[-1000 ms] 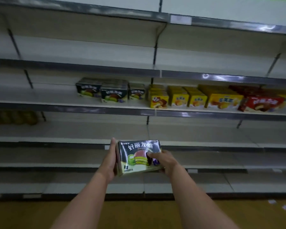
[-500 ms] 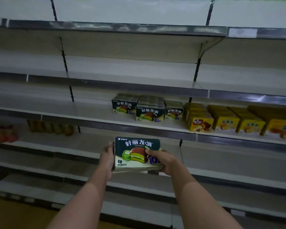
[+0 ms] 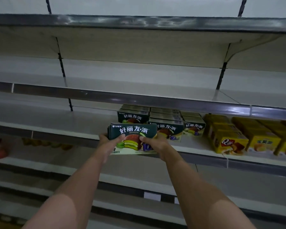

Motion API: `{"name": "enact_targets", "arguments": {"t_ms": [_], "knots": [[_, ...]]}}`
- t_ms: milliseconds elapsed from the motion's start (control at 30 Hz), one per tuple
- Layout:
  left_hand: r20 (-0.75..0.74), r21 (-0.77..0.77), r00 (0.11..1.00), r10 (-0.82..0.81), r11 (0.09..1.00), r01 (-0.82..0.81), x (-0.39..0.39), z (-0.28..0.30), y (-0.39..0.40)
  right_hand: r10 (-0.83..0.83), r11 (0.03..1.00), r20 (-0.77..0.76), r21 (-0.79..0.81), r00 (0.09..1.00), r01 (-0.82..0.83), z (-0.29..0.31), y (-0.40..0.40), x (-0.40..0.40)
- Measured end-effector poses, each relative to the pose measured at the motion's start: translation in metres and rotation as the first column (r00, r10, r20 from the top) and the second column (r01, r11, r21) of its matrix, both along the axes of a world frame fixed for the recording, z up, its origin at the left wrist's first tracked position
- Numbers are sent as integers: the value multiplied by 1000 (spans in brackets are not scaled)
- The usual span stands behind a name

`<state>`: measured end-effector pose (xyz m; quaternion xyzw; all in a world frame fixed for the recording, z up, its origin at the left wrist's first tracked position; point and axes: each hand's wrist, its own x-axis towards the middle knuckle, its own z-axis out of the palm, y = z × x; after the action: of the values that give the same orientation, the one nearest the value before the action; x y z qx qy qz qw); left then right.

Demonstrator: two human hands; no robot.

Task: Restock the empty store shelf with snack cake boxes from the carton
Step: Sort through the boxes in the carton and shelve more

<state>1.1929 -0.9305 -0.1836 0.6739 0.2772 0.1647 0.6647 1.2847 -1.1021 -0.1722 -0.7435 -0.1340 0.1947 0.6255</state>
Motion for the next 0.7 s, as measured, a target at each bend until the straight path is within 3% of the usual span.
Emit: {"name": "enact_targets", "arguments": {"t_ms": [167, 433, 700], "knots": [[62, 78, 998, -20, 997, 15, 25, -3, 32, -22, 980, 108, -196, 994, 43, -4, 33, 17], [37, 152, 989, -144, 979, 137, 74, -11, 89, -162, 862, 272, -429, 948, 271, -15, 89, 50], [-52, 313, 961, -271, 910, 273, 106, -35, 113, -396, 823, 213, -349, 893, 448, -38, 116, 55]]}}
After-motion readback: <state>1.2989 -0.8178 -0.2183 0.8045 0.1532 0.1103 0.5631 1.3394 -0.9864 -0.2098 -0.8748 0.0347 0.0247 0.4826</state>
